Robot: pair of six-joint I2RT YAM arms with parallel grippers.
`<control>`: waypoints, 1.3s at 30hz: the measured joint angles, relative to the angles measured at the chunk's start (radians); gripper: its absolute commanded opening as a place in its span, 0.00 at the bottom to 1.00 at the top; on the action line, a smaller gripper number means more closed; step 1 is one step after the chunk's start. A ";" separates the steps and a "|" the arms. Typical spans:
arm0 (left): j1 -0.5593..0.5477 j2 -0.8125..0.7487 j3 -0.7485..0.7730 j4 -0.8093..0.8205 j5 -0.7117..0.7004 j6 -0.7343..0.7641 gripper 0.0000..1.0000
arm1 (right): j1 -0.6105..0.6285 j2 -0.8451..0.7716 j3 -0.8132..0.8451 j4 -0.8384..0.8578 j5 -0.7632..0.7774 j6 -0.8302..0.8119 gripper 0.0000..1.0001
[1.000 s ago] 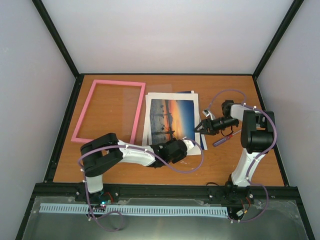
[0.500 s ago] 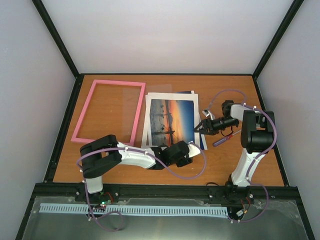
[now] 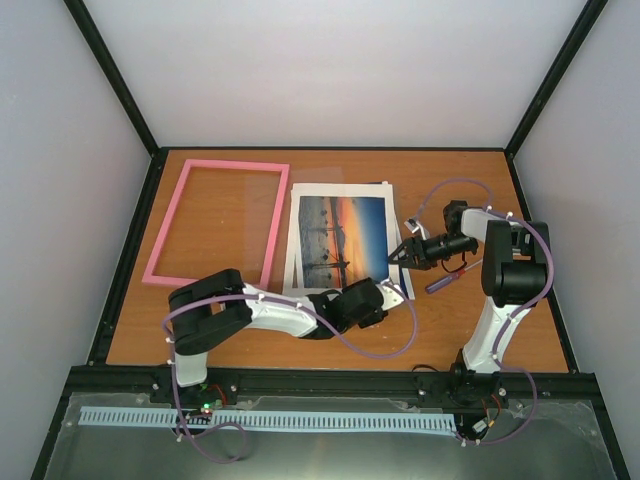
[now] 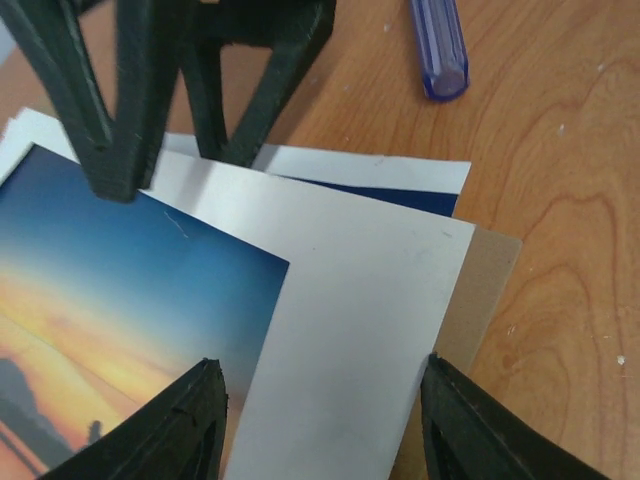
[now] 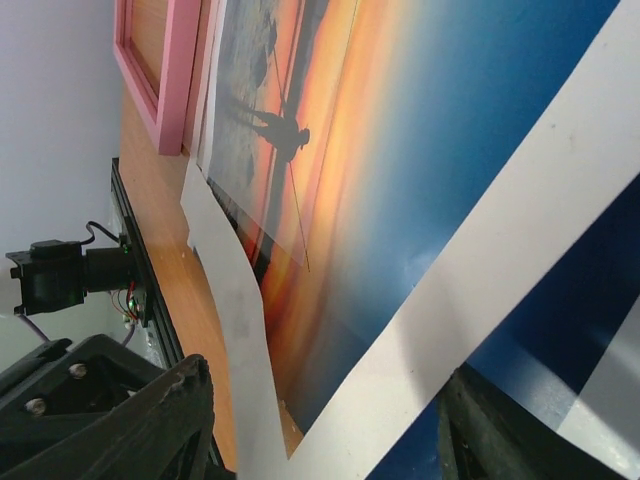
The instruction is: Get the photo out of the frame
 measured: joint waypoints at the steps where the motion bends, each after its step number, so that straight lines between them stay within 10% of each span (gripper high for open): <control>1: 0.000 -0.010 -0.008 0.012 -0.003 0.003 0.49 | 0.000 0.000 0.000 0.000 0.000 0.000 0.60; 13: -0.005 -0.053 -0.031 0.079 -0.044 0.032 0.01 | 0.000 0.000 0.000 -0.004 -0.002 -0.002 0.61; 39: 0.003 -0.156 -0.078 0.122 -0.199 -0.096 0.01 | -0.045 -0.072 -0.001 0.076 0.253 0.114 0.67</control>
